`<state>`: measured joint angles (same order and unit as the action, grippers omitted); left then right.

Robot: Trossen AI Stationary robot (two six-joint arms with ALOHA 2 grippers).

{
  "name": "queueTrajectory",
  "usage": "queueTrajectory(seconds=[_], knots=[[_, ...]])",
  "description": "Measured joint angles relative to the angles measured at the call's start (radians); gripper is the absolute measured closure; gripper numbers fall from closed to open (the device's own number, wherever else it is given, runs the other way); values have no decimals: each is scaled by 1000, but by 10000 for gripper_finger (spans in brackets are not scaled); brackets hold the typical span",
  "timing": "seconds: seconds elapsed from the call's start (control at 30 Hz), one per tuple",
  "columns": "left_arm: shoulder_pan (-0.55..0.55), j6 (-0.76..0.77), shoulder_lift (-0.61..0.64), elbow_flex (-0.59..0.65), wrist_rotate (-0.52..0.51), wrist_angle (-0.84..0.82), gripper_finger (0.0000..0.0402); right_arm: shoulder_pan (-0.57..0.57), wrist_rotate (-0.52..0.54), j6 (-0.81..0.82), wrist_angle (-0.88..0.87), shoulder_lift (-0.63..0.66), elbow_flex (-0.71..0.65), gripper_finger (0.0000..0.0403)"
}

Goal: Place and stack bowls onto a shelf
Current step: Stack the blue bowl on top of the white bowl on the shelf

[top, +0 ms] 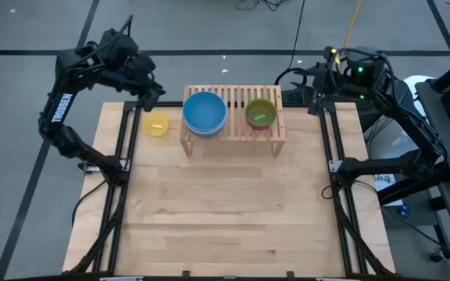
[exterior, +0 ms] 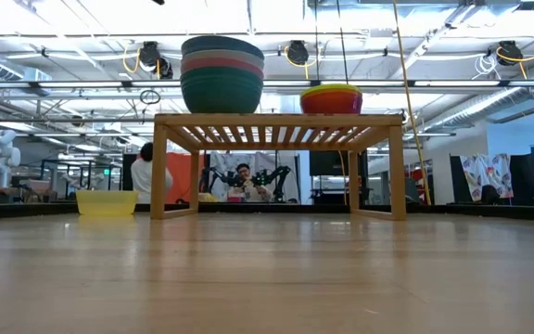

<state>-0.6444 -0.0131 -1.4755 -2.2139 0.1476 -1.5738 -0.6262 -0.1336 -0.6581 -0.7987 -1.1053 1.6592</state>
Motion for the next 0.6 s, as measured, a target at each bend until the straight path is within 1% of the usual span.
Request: queueTrajectory(seconds=[0.07, 0.17, 0.27, 0.33, 0.47, 0.6], knots=[[13, 39, 9, 0, 1, 2, 298, 0, 0, 31, 22, 0, 0, 282], [48, 56, 14, 2, 8, 3, 298, 0, 0, 67, 28, 0, 0, 282], [107, 71, 27, 47, 8, 4, 298, 0, 0, 98, 28, 0, 0, 282], [158, 81, 52, 111, 9, 4, 298, 0, 0, 100, 28, 0, 0, 282], [263, 161, 120, 276, 0, 3, 298, 0, 0, 99, 28, 0, 0, 282], [372, 260, 152, 451, -71, 4, 298, 0, 0, 96, 28, 0, 0, 282]])
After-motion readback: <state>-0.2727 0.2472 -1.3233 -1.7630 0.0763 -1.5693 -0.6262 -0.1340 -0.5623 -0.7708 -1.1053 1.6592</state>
